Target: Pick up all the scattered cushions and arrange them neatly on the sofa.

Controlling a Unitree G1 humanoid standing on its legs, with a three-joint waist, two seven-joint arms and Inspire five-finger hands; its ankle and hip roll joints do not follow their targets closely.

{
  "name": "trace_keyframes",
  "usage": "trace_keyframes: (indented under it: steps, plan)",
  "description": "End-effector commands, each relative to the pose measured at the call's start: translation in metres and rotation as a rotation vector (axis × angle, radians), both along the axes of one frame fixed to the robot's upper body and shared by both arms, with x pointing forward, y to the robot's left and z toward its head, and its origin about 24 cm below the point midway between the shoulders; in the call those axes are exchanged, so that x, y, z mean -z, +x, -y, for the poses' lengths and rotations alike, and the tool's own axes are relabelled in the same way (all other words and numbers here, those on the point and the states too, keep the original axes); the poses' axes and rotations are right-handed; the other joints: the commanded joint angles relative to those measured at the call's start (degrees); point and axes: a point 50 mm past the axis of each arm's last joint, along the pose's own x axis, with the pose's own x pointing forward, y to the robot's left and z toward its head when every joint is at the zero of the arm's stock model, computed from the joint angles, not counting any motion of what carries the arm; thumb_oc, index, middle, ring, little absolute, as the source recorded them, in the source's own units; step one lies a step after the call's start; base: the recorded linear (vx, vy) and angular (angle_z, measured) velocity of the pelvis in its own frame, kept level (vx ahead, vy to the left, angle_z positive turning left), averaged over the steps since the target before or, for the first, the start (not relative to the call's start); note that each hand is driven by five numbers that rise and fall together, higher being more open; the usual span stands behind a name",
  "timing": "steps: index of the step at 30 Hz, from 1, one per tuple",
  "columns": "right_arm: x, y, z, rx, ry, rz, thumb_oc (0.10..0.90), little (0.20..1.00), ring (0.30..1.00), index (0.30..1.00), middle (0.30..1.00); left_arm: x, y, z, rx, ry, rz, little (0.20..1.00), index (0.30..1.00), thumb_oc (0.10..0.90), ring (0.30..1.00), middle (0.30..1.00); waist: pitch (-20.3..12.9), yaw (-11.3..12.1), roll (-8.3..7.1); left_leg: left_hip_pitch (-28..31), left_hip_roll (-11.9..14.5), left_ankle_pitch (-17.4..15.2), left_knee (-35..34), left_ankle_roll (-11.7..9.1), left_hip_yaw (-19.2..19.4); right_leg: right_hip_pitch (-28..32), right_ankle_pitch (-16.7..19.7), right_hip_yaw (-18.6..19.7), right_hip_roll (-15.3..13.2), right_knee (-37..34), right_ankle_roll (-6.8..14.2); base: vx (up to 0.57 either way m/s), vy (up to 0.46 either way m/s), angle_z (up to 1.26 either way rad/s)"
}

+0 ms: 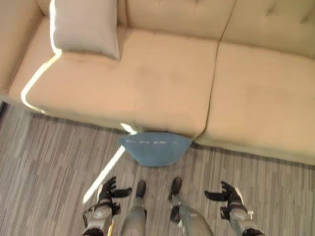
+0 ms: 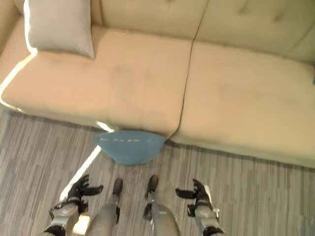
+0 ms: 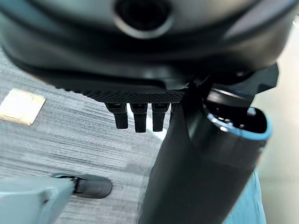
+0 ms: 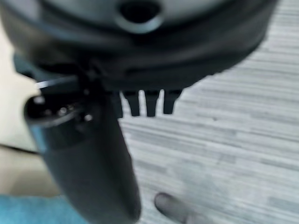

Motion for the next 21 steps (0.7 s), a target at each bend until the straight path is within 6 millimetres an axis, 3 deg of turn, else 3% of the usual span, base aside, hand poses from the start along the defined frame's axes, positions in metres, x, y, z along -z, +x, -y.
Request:
trace_keyframes:
  steps: [1, 5, 7, 8, 10, 13, 16, 21]
  plan:
    - [-0.019, 0.009, 0.004, 0.047, -0.012, 0.144, 0.8, 0.9, 0.9, 0.9, 0.9, -0.02, 0.009, -0.015, -0.126, 0.001, 0.153, 0.9, 0.9, 0.8, 0.9, 0.9, -4.0, 0.3, -2.16, -1.5, -3.7, -1.9, 0.0, 1.2, 3.7, 0.0, -5.2, 3.6, -4.9, 2.1, 6.9, -0.05, -0.01, 0.1]
    - [-0.081, 0.062, -0.012, 0.007, -0.011, 0.41, 0.8, 0.9, 0.9, 0.9, 0.9, -0.069, 0.052, -0.006, -0.124, -0.031, 0.378, 0.9, 0.9, 0.8, 0.9, 0.9, -2.6, 0.1, -1.27, -10.7, -3.9, -1.6, 3.0, 1.1, 4.4, -10.2, -5.8, 4.8, -6.4, 7.0, 6.9, -0.14, 0.066, 0.02]
    - [-0.092, 0.069, -0.013, 0.0, -0.013, 0.451, 0.8, 0.9, 0.9, 0.9, 0.9, -0.077, 0.057, -0.004, -0.115, -0.035, 0.411, 0.9, 0.9, 0.8, 0.9, 0.9, -2.5, 0.0, -1.14, -12.3, -4.0, -1.7, 3.7, 1.1, 4.4, -11.9, -5.9, 5.0, -6.7, 8.0, 6.8, -0.07, 0.047, 0.04]
    - [-0.118, 0.085, -0.017, -0.012, -0.016, 0.545, 0.8, 0.9, 0.9, 0.9, 0.9, -0.096, 0.071, -0.001, -0.098, -0.034, 0.48, 0.9, 0.9, 0.8, 0.9, 0.9, -2.2, -0.3, -0.9, -15.3, -4.1, -1.9, 4.8, 1.2, 4.7, -15.2, -6.2, 5.8, -7.1, 9.6, 6.8, -0.07, 0.067, 0.1]
    - [-0.143, 0.098, -0.024, -0.035, -0.021, 0.629, 0.8, 0.9, 0.9, 0.9, 0.9, -0.114, 0.082, 0.003, -0.076, -0.024, 0.543, 0.9, 0.9, 0.8, 0.9, 0.9, -2.2, -0.5, -0.9, -18.5, -4.1, -2.2, 6.2, 1.4, 4.7, -18.4, -6.2, 6.4, -7.6, 10.9, 7.0, -0.07, 0.074, 0.1]
    - [-0.162, 0.106, -0.031, -0.062, -0.024, 0.693, 0.8, 0.9, 0.9, 0.9, 0.9, -0.13, 0.089, 0.007, -0.05, -0.006, 0.594, 0.9, 0.9, 0.8, 0.9, 0.9, -2.4, -0.6, -0.86, -21.4, -4.3, -2.6, 7.6, 1.7, 4.9, -21.1, -6.3, 7.0, -8.0, 12.1, 7.1, -0.02, 0.046, 0.05]
    - [-0.196, 0.12, -0.044, -0.117, -0.051, 0.789, 0.8, 0.9, 0.9, 0.9, 0.9, -0.156, 0.102, 0.015, -0.008, 0.027, 0.67, 0.9, 0.9, 0.8, 0.9, 0.9, -2.3, -0.8, -1.01, -24.7, -4.5, -2.9, 8.3, 2.0, 4.9, -24.6, -6.2, 7.7, -8.8, 12.9, 7.5, -0.02, 0.059, 0.04]
    - [-0.218, 0.129, -0.061, -0.165, -0.055, 0.847, 0.8, 0.9, 0.9, 0.9, 0.9, -0.178, 0.114, 0.025, 0.031, 0.047, 0.728, 0.9, 0.9, 0.8, 0.9, 0.9, -1.6, -0.9, -1.2, -26.5, -4.8, -2.7, 7.6, 2.2, 4.9, -26.3, -5.6, 8.1, -9.2, 12.4, 8.1, 0.0, 0.01, 0.0]
